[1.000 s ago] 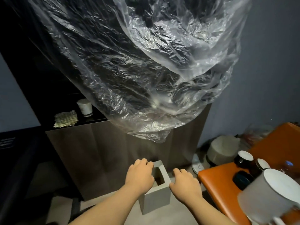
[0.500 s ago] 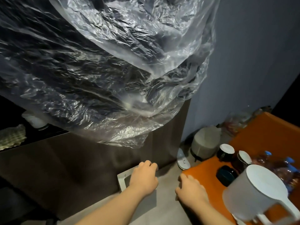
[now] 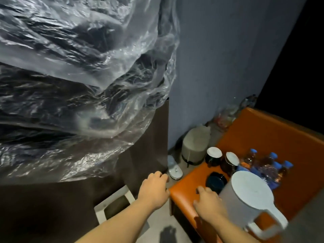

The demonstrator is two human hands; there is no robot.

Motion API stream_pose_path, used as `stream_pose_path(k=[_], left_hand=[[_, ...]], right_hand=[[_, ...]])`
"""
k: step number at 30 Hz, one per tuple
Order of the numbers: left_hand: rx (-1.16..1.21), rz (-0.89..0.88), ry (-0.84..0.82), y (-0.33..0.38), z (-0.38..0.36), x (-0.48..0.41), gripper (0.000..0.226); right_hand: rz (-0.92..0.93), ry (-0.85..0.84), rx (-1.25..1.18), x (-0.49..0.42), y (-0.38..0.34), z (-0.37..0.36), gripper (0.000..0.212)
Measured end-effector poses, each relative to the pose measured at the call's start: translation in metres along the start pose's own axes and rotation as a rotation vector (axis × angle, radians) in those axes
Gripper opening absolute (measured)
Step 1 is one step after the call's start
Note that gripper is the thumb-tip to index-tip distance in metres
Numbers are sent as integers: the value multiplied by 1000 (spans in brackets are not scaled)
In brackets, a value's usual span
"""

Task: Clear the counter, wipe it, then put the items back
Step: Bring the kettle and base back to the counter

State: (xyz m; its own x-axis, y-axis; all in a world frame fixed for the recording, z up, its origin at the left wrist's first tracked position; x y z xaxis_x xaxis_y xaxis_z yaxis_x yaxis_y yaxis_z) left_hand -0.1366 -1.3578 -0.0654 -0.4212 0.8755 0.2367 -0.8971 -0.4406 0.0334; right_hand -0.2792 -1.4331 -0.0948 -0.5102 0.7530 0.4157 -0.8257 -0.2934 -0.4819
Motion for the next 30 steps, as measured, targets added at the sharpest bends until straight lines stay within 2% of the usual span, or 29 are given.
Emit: stream_pose_path(k=[6, 13, 18, 22, 26, 28, 30], left_hand=[[77, 97, -15, 79, -12, -14, 40], [133, 181, -76, 167, -42, -4, 40], [132, 191, -130, 209, -59, -6, 39], [175, 195, -162, 232, -76, -13, 38], [326, 357, -267, 231, -117, -5, 35], [363, 437, -339, 229, -142, 3, 37], [390, 458, -364, 230, -158, 4, 37]], right_hand=[[128, -50, -2, -19, 58, 43, 39], [254, 5, -44, -10, 134, 91, 35], [173, 138, -71, -6, 196, 115, 33], [12, 175, -193, -8, 241, 120, 39], [-102, 65, -261, -19, 275, 103, 51], [-140, -34, -271, -27, 289, 89, 45], [-156, -97, -382, -36, 297, 75, 34]])
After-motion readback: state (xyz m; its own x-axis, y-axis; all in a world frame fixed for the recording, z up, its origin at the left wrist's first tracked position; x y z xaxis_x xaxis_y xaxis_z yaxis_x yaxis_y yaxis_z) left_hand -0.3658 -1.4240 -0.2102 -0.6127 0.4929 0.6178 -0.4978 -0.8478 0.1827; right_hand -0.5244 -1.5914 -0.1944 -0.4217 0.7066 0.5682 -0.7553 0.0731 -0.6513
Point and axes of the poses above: each hand's wrist, its own x-axis away from the middle knuckle, its own z-axis out of the back of the hand, y = z × x, the point moved 8 cm from there along -x, towards the middle knuckle, and after that the axes turned 14 degrees about -x, right-handed, at the moved point
